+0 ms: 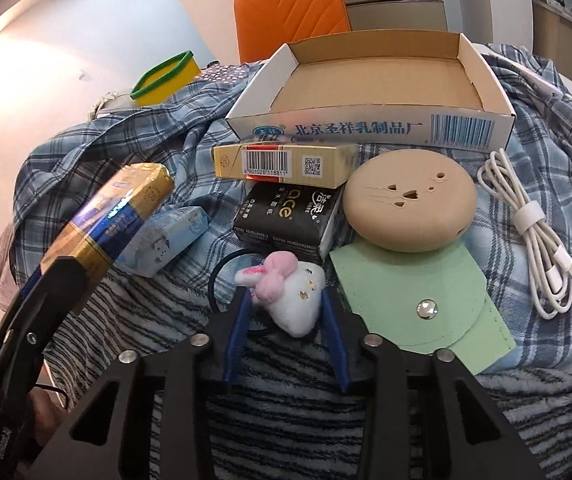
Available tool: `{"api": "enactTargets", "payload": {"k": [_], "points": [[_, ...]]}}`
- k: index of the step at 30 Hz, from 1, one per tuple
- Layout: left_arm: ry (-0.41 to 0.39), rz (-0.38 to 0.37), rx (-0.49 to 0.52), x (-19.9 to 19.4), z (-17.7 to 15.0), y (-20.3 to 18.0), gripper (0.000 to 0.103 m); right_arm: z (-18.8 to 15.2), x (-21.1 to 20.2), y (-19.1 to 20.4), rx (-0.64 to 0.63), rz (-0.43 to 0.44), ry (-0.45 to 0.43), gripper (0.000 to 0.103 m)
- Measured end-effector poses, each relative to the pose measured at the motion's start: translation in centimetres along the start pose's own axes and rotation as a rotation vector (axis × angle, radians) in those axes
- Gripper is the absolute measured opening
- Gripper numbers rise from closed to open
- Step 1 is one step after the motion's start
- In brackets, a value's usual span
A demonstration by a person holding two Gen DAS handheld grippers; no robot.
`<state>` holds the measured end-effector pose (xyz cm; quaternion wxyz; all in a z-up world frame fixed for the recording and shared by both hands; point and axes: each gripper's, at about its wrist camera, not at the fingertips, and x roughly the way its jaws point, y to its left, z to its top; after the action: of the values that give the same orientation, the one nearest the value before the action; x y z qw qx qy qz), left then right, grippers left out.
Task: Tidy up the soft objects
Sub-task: 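Lift the gold pack with the left tool while the right tool grasps the plush bunny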
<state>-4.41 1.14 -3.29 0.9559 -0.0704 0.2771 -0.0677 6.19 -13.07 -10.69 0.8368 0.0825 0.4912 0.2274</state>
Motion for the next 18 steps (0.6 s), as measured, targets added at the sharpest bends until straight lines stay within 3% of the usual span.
{"api": "enactTargets", "payload": {"k": [5,18], "points": [[0.002,-0.003,0.011,0.0,0.0,-0.2,0.052,-0.5,-1.3,0.5,-0.037,-0.012,-0.063,0.027],[-0.056,-0.01,0.044,-1.4,0.5,-1.0,0.052,-1.8,-7.8,3.1,-0.165,-0.143,-0.384,0.027]]}}
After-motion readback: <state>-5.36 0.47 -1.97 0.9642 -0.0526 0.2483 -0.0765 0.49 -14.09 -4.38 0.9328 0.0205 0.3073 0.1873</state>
